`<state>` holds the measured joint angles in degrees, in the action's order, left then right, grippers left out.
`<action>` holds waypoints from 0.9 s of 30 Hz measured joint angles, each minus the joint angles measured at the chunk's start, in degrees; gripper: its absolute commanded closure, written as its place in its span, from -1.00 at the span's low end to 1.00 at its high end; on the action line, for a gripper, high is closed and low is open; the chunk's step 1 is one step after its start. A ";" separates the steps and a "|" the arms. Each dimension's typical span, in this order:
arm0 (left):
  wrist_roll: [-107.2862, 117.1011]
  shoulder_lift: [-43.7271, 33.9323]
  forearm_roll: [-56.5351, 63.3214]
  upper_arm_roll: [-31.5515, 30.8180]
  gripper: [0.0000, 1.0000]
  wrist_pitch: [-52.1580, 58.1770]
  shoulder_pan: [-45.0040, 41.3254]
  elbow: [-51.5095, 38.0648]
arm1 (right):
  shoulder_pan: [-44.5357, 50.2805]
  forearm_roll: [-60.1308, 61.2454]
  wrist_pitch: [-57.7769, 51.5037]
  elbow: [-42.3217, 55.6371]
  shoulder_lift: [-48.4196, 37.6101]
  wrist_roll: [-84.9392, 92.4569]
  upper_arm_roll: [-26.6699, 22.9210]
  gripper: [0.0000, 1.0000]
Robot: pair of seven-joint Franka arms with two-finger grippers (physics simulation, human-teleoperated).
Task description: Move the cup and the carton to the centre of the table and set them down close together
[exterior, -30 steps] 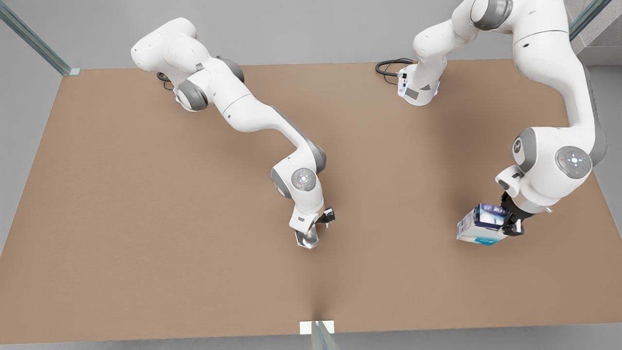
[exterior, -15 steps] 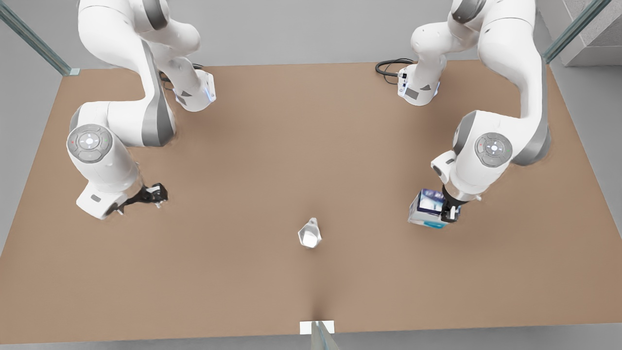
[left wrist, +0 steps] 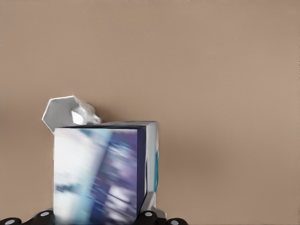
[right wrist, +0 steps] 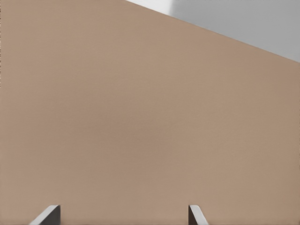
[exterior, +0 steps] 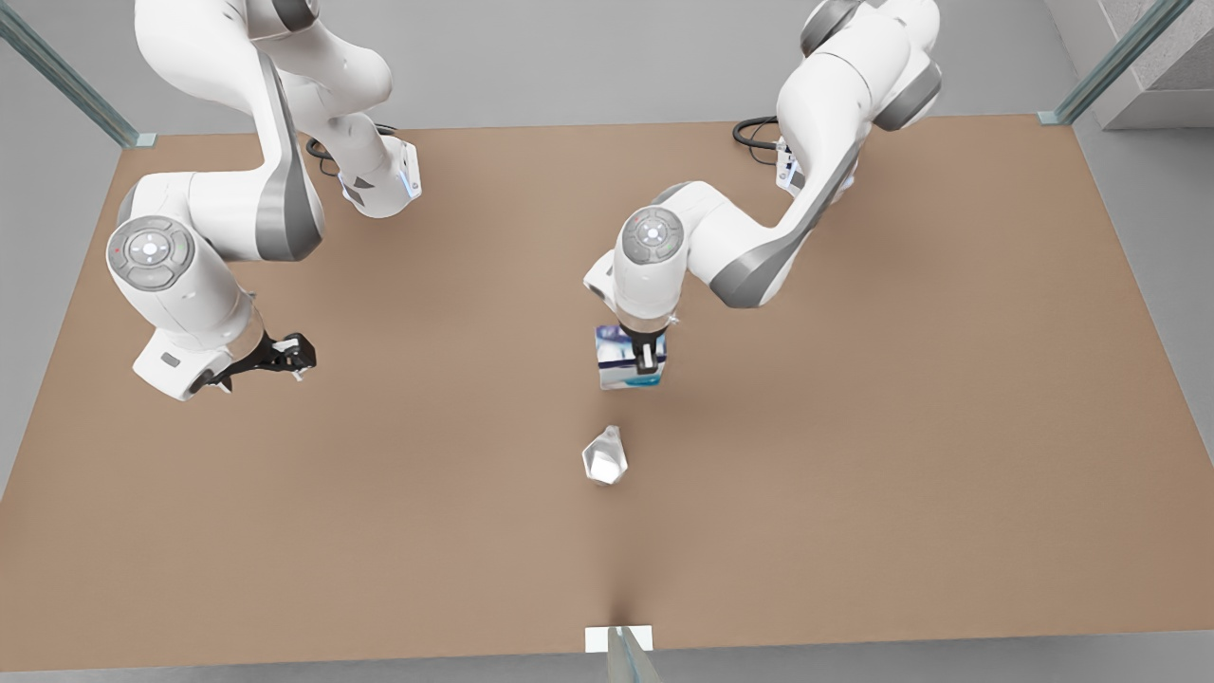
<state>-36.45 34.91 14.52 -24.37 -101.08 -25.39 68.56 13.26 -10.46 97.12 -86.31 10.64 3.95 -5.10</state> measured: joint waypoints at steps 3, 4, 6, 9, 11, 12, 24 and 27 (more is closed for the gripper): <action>0.45 -0.20 -0.26 0.01 0.00 -2.68 -0.84 4.02 | 0.02 0.00 0.00 0.00 0.00 0.00 0.00 -1.00; 1.11 -0.65 -0.32 0.02 0.00 -4.50 -0.89 6.49 | 0.01 0.00 0.00 0.00 0.05 0.00 0.00 -1.00; 3.59 -1.78 -0.26 -0.16 0.00 -8.19 -1.98 10.67 | 0.01 0.05 0.00 0.00 0.09 0.00 0.00 -1.00; 4.64 -1.75 0.69 -0.07 0.00 -12.68 -3.37 14.30 | 0.01 0.09 0.00 0.00 0.09 0.00 0.00 -1.00; 6.10 -1.38 2.24 -0.07 0.00 -14.13 -3.80 15.19 | 0.01 0.09 0.00 0.00 0.17 0.00 0.00 -1.00; 6.53 -1.26 2.92 -0.07 0.00 -14.18 -3.87 15.21 | 0.01 0.09 0.00 0.00 0.18 0.00 0.00 -1.00; 9.18 0.66 13.04 -0.06 -0.06 -21.53 -3.77 20.20 | 0.05 0.18 0.09 -0.44 0.09 0.00 0.01 -1.00; 9.20 0.77 14.08 -0.07 -0.96 -22.11 -3.78 20.39 | 0.04 0.18 0.09 -0.44 0.14 0.00 0.09 -1.00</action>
<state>-27.25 35.67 28.60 -24.44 -123.19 -29.17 88.95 13.30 -10.28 97.21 -86.75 10.78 3.95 -5.01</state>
